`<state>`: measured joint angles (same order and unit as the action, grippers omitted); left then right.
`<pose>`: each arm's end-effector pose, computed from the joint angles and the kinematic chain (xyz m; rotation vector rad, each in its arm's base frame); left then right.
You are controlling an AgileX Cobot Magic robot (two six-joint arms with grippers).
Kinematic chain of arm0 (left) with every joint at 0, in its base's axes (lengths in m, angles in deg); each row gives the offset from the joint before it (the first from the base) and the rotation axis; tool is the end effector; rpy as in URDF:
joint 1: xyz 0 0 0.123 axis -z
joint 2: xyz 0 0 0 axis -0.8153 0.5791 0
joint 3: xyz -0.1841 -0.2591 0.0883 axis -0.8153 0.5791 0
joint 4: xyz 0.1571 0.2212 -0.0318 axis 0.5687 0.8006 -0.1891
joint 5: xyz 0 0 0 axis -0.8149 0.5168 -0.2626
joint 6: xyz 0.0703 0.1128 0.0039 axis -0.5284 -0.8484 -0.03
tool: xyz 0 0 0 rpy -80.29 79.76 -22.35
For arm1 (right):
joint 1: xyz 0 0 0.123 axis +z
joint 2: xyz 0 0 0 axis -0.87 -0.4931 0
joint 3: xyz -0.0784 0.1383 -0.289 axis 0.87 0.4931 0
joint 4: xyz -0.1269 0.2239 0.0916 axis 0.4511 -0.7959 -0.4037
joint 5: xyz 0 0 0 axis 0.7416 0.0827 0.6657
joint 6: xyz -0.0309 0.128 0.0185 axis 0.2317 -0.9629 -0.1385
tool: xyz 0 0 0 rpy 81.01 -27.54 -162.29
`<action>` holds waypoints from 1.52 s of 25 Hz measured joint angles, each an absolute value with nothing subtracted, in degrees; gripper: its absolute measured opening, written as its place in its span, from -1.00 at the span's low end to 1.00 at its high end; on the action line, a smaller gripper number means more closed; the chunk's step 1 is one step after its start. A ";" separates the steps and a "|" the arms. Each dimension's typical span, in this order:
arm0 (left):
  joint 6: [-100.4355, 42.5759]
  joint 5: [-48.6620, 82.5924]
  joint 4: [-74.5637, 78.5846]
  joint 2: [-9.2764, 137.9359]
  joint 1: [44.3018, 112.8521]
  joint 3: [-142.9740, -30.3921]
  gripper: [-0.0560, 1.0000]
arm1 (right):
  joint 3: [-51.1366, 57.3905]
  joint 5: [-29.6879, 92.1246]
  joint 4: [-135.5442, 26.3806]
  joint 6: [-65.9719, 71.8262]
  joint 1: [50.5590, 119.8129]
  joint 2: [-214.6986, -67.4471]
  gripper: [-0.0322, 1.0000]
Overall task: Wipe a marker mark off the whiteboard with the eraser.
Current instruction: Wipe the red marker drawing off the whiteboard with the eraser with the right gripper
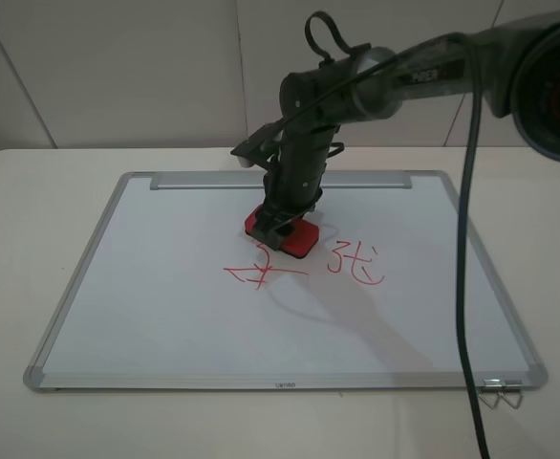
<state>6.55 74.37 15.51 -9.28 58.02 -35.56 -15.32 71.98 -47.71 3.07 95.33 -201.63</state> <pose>0.0049 -0.0002 0.2665 0.0355 2.0482 -0.0523 0.4280 0.3005 0.0827 -1.4236 2.6065 0.0485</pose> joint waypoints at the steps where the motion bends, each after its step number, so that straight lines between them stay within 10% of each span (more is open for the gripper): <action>1: 6.55 74.37 15.51 -9.28 58.02 -35.56 0.57 | -15.32 72.08 -47.84 3.02 96.08 -201.63 0.03; 18: 6.55 74.37 15.51 -9.28 58.02 -35.56 0.57 | -15.69 72.98 -48.62 2.85 110.56 -202.34 0.03; 38: 6.49 74.37 15.51 -9.28 58.02 -35.56 0.57 | -9.72 73.18 -47.66 2.72 101.56 -200.27 0.03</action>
